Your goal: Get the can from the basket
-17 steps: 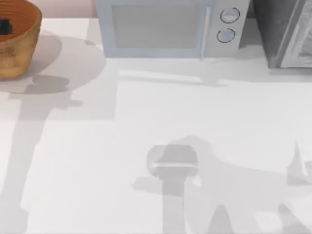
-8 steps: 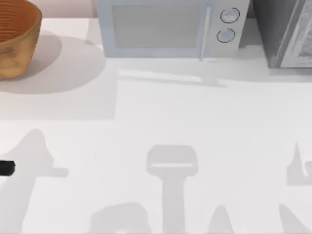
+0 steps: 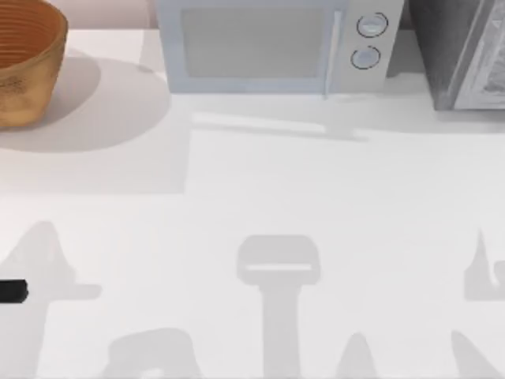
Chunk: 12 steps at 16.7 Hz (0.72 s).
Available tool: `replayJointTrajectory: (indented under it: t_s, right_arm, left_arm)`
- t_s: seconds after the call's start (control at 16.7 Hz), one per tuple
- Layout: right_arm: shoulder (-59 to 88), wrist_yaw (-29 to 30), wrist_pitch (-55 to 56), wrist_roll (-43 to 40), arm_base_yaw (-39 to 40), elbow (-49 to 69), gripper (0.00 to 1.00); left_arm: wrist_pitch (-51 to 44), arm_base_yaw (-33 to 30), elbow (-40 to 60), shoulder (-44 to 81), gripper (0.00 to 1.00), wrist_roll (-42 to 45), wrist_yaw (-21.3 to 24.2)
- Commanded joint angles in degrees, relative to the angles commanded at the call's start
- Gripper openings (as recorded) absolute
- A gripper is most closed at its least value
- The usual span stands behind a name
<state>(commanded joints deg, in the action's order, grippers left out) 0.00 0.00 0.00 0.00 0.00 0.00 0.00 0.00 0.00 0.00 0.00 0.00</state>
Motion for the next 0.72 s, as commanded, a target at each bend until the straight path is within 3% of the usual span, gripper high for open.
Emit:
replayJointTrajectory:
  t_s: [0.36,0.72]
  right_arm:
    - [0.0,0.0,0.0,0.0,0.0,0.0,1.00]
    - [0.0,0.0,0.0,0.0,0.0,0.0,1.00]
  left_arm:
    - [1.1,-0.4,0.9,2.3,0.00,0.2,0.6]
    - [10.5,-2.1,8.0,20.6,0.00,0.8,6.2]
